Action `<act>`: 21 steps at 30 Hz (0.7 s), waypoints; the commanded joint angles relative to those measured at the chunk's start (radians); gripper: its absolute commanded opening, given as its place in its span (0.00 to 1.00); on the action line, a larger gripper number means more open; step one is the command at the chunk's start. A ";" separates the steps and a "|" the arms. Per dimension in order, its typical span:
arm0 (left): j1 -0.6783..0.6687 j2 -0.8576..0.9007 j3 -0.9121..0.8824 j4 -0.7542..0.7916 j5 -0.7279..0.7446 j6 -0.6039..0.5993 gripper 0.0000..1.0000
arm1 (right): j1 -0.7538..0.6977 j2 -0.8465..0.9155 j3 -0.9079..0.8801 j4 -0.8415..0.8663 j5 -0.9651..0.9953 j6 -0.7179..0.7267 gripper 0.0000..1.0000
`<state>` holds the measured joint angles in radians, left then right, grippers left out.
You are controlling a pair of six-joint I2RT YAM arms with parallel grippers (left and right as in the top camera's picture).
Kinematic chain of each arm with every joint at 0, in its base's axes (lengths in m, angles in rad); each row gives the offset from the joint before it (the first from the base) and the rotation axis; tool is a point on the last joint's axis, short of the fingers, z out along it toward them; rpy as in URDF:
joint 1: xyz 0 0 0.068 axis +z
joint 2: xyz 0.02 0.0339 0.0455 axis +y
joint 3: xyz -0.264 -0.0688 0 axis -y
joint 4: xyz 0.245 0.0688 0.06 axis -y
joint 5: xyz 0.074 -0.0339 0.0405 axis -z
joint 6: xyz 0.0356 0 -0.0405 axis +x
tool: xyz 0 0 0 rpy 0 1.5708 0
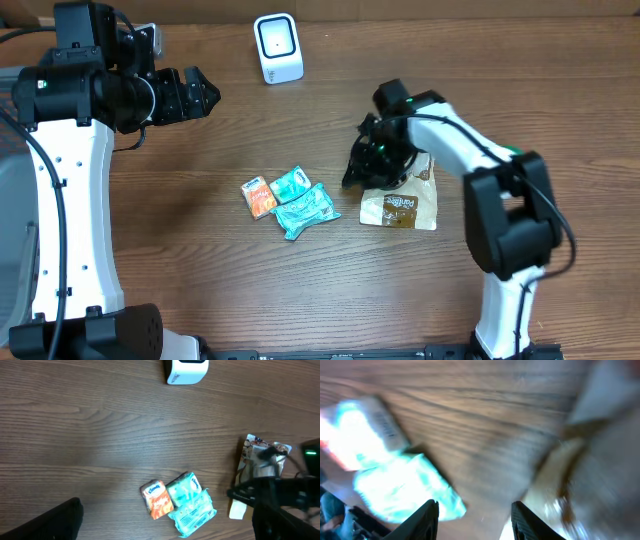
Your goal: Scan the item barcode
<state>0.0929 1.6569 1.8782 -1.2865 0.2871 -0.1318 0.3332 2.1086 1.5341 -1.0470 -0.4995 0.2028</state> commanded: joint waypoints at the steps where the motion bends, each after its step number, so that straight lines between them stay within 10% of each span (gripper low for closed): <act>1: -0.002 0.012 0.008 -0.003 -0.010 0.005 0.95 | -0.035 -0.219 0.045 -0.024 0.037 -0.013 0.47; 10: -0.002 0.012 0.008 -0.003 -0.009 0.004 0.94 | -0.138 -0.388 0.033 -0.226 0.443 0.232 0.47; 21: -0.010 0.034 0.007 -0.018 0.002 0.004 0.94 | -0.150 -0.263 -0.111 0.026 0.695 0.187 0.47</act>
<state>0.0929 1.6642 1.8782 -1.2949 0.2836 -0.1318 0.1867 1.8030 1.4509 -1.0561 0.0685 0.4133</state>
